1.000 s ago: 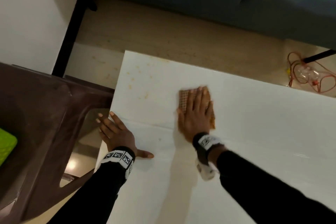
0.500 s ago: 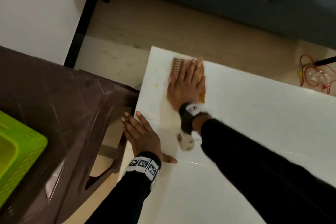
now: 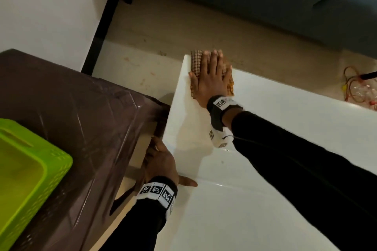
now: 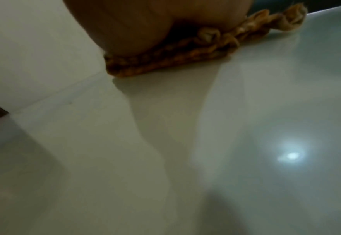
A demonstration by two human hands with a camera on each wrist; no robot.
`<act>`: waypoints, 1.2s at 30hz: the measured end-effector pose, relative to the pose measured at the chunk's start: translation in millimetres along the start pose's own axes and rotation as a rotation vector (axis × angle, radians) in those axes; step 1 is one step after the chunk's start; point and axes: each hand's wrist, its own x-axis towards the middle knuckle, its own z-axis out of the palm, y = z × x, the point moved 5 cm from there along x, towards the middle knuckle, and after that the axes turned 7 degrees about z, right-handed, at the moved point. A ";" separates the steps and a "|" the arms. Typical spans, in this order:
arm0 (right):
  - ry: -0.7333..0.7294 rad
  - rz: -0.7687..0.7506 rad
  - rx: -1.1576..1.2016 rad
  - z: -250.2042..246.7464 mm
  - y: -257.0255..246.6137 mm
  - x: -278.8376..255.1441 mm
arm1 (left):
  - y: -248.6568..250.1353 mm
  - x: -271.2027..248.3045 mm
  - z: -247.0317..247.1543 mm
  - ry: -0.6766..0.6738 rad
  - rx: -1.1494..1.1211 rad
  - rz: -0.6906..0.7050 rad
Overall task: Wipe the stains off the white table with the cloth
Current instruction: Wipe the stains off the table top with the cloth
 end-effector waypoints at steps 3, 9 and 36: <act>-0.012 -0.009 -0.006 20.2 -3.3 -70.2 | 2.7 -2.8 -6.1 -0.028 0.042 -0.014; -0.095 -0.262 -0.075 52.1 -20.5 -160.3 | 3.2 -1.3 -10.6 -0.056 0.068 -0.037; -0.018 -0.160 -0.023 -2.6 28.6 -24.6 | 12.6 -11.8 -15.6 -0.072 0.264 -0.090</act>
